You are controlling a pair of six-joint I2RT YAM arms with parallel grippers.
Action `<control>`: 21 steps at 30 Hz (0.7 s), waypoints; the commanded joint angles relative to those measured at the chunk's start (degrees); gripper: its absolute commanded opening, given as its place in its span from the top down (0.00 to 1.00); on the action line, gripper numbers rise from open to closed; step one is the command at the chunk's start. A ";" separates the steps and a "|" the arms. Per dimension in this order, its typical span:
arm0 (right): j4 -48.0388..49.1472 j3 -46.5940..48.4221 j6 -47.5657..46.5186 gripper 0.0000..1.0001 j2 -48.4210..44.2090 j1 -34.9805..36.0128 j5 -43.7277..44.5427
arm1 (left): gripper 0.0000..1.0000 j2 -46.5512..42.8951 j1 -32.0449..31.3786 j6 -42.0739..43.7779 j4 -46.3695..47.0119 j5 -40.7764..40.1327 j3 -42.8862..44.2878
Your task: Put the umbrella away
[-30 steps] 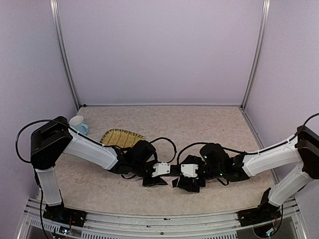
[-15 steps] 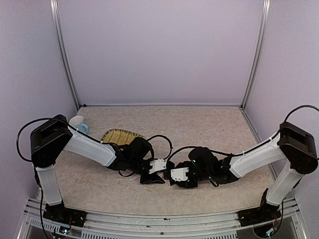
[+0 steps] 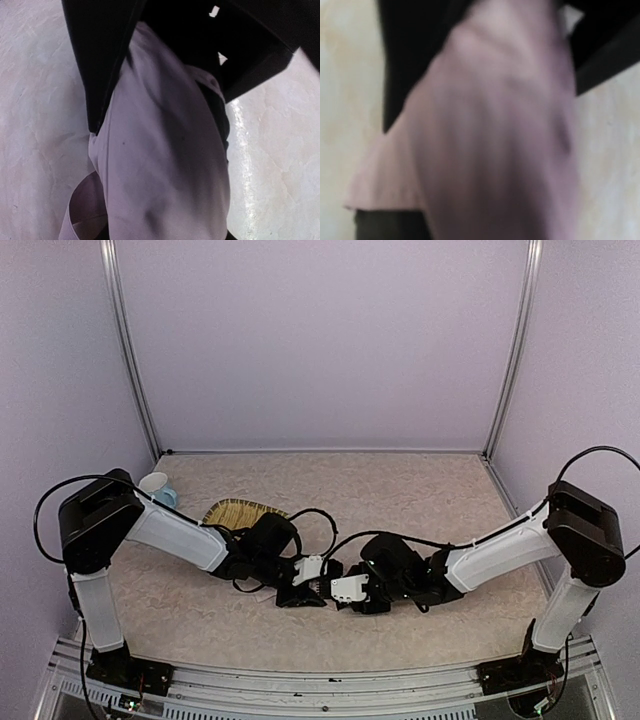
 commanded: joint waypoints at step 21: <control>-12.62 8.42 4.42 1.00 -17.07 -8.13 -3.07 | 0.01 -34.52 4.93 -9.55 20.04 -8.69 -12.92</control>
